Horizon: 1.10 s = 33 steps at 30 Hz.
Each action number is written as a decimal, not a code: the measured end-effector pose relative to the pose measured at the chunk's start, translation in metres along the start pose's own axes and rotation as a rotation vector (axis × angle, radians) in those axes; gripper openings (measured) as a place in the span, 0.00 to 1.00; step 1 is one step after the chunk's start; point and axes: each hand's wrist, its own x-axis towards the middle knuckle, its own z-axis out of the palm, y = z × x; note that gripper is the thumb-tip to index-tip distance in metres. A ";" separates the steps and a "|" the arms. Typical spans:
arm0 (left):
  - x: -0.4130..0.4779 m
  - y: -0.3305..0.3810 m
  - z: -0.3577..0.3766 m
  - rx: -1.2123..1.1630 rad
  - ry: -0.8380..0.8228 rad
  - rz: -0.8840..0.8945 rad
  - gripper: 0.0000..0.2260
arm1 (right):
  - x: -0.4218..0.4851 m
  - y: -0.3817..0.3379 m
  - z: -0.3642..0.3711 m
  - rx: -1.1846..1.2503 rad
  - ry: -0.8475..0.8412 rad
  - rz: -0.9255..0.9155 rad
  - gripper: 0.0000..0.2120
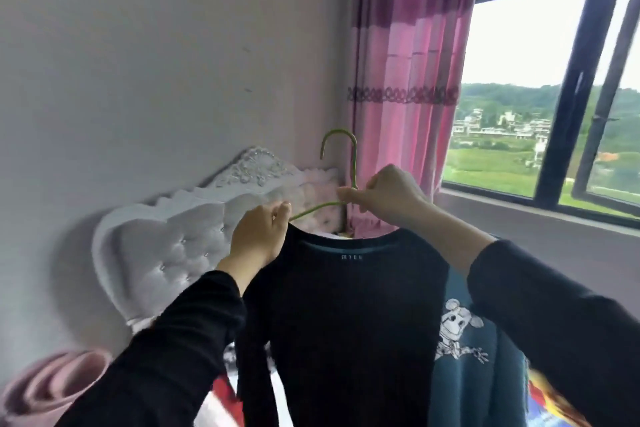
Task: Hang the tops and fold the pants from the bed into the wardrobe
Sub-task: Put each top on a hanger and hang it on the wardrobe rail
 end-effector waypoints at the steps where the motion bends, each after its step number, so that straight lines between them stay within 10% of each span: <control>1: -0.010 -0.011 -0.019 0.044 0.012 -0.027 0.19 | -0.004 -0.016 0.010 0.026 -0.054 -0.023 0.24; 17: -0.155 -0.212 -0.354 0.406 0.151 -0.440 0.16 | -0.073 -0.338 0.208 0.069 -0.690 -0.407 0.15; 33: -0.181 -0.381 -0.572 0.655 0.179 -0.526 0.15 | -0.079 -0.598 0.410 -0.026 -0.699 -0.499 0.09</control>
